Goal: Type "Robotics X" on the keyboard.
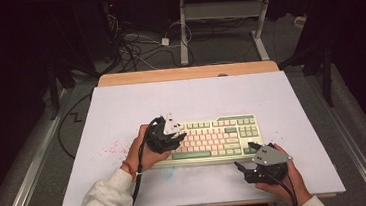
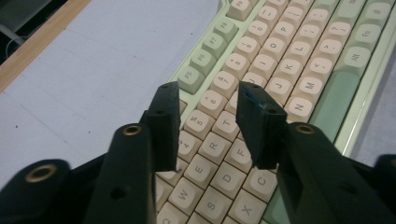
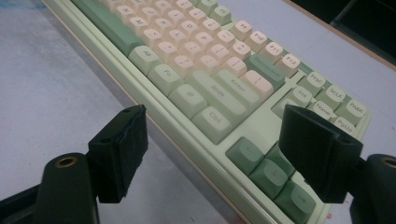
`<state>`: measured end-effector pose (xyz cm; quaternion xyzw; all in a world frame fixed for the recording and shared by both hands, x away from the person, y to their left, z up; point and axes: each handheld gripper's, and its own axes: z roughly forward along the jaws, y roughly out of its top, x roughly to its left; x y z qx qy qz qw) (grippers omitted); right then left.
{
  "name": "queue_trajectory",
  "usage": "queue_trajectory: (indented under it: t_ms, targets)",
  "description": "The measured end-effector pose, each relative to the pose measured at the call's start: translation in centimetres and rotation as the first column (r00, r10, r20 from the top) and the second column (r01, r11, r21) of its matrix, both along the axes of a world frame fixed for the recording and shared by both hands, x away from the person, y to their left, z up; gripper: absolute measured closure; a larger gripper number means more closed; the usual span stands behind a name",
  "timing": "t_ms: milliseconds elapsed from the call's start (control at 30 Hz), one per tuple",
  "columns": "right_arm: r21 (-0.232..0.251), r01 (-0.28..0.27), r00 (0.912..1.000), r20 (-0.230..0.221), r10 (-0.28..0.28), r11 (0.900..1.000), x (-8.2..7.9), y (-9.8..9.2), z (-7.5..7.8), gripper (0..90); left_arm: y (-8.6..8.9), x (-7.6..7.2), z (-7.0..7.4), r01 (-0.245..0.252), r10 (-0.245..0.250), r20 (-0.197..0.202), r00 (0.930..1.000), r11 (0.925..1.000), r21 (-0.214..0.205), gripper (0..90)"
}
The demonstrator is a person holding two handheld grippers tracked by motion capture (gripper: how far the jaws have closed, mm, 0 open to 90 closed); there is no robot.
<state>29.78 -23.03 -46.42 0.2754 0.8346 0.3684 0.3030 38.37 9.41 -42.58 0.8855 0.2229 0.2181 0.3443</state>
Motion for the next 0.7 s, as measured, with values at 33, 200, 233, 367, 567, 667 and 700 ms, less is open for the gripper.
queue_trajectory:
  t_ms: [33, 200, 233, 367, 567, 667, 700]
  targets:
    - [0.003, 0.001, 1.0000, 0.000, -0.001, 1.0000, 0.0, 0.0, 0.0, 24.2, 0.2, -0.1, 0.0, -0.007, 0.007, 0.007, 1.0000, 0.9999, -0.009, 51.0]
    - [0.002, 0.001, 1.0000, 0.003, -0.001, 1.0000, 0.0, -0.1, 0.1, 24.2, 1.1, -0.9, 0.0, -0.021, 0.022, 0.048, 0.9986, 0.9995, -0.022, 37.4]
    - [0.002, 0.000, 1.0000, 0.004, 0.000, 1.0000, 0.0, -0.1, 0.1, 24.2, 1.3, -1.0, 0.0, -0.026, 0.027, 0.060, 0.9978, 0.9994, -0.021, 34.4]
    - [0.003, 0.003, 1.0000, 0.004, -0.003, 1.0000, 0.0, -0.1, 0.2, 24.2, 2.1, -1.9, -0.2, -0.024, 0.026, 0.103, 0.9944, 0.9996, -0.018, 27.9]
    - [0.007, 0.006, 1.0000, 0.002, -0.006, 1.0000, 0.0, -0.1, 0.2, 24.2, 3.7, -3.2, -0.6, -0.033, 0.037, 0.135, 0.9902, 0.9990, -0.031, 21.2]
    - [0.005, 0.005, 1.0000, 0.002, -0.005, 1.0000, 0.0, -0.1, 0.2, 24.2, 4.6, -3.7, -0.9, -0.042, 0.047, 0.152, 0.9873, 0.9986, -0.033, 20.5]
    - [0.004, 0.005, 1.0000, 0.004, -0.005, 1.0000, 0.0, 0.0, 0.2, 24.2, 4.9, -3.9, -1.0, -0.047, 0.052, 0.159, 0.9859, 0.9983, -0.034, 19.9]
